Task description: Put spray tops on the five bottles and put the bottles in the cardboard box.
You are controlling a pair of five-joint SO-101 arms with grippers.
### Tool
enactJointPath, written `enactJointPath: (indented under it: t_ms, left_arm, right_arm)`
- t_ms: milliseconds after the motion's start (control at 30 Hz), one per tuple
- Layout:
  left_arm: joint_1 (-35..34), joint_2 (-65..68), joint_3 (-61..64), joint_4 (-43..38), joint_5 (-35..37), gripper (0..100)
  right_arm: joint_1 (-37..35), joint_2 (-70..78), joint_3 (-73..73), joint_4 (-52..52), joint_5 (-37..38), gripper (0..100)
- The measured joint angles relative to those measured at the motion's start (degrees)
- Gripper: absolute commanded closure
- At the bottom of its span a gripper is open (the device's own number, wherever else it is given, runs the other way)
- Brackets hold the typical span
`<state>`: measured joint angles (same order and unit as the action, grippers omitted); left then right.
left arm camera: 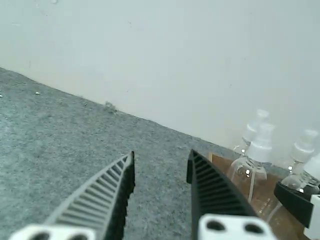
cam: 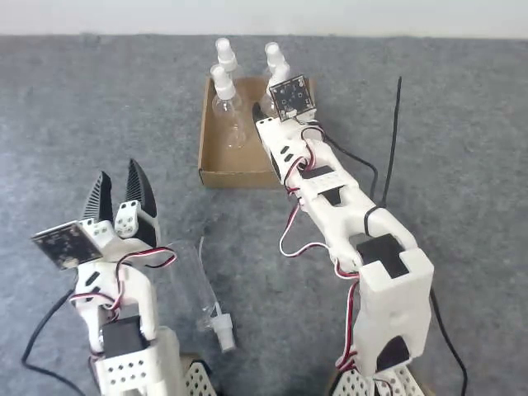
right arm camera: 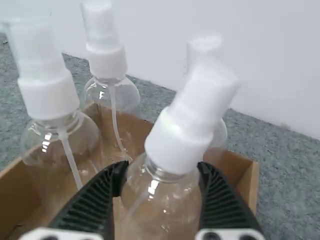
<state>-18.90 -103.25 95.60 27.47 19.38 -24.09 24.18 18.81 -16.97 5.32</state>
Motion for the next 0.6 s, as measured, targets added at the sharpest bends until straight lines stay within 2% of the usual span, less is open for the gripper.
enactJointPath:
  t_ms: [100, 500, 600]
  left_arm:
    - [0.0, 0.0, 0.0, 0.0, 0.0, 84]
    - [0.0, 0.0, 0.0, 0.0, 0.0, 84]
    - [0.0, 0.0, 0.0, 0.0, 0.0, 84]
  right_arm:
    - [0.0, 0.0, 0.0, 0.0, 0.0, 79.1]
    - [-1.2, 0.0, 0.0, 0.0, 0.0, 78.3]
    - [-1.5, 0.0, 0.0, 0.0, 0.0, 72.1]
